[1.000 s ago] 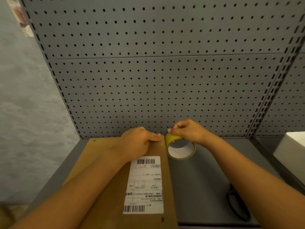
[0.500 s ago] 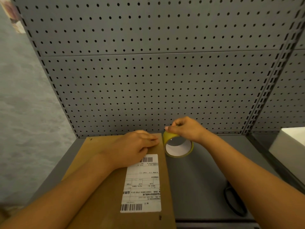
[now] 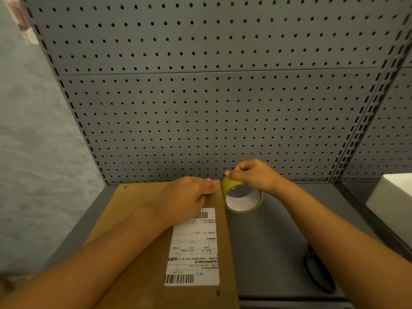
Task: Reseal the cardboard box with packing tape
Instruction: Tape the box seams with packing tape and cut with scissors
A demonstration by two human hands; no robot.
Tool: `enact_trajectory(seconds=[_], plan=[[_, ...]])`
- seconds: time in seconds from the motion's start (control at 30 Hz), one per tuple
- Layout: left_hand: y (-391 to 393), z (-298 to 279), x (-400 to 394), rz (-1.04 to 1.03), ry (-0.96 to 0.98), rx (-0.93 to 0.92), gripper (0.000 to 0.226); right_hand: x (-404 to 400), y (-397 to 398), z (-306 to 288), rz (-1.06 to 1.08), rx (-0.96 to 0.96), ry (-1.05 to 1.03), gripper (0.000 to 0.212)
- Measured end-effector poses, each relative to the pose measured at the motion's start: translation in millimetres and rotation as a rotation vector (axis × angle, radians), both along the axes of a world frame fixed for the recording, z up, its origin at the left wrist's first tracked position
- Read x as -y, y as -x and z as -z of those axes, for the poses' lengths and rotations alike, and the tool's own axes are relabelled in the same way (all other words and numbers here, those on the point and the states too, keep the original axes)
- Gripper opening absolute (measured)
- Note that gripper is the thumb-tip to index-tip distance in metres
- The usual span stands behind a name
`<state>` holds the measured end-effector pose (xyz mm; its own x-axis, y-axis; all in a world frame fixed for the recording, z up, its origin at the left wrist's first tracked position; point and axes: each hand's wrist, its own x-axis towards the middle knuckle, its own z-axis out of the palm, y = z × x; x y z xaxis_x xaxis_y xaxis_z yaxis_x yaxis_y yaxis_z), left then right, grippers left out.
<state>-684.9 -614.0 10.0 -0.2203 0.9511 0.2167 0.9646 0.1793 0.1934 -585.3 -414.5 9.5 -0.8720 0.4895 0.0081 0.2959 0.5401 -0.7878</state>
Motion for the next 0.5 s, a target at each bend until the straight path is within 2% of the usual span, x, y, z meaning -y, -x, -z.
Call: enact_trajectory(seconds=[0.13, 0.27, 0.43, 0.5], plan=[[-1, -6, -9, -0.030, 0.042, -0.046, 0.048, 0, 0, 0, -0.011, 0.001, 0.003, 0.032], [-2, 0, -10, -0.034, 0.032, -0.117, 0.041, 0, 0, 0, -0.009, 0.005, 0.004, 0.033], [-1, -4, -3, -0.008, 0.100, -0.046, 0.047, -1, 0, 3, -0.020, -0.011, 0.004, 0.035], [-2, -1, 2, 0.011, 0.115, -0.023, 0.048, -2, -1, 7, -0.021, -0.035, 0.033, 0.049]])
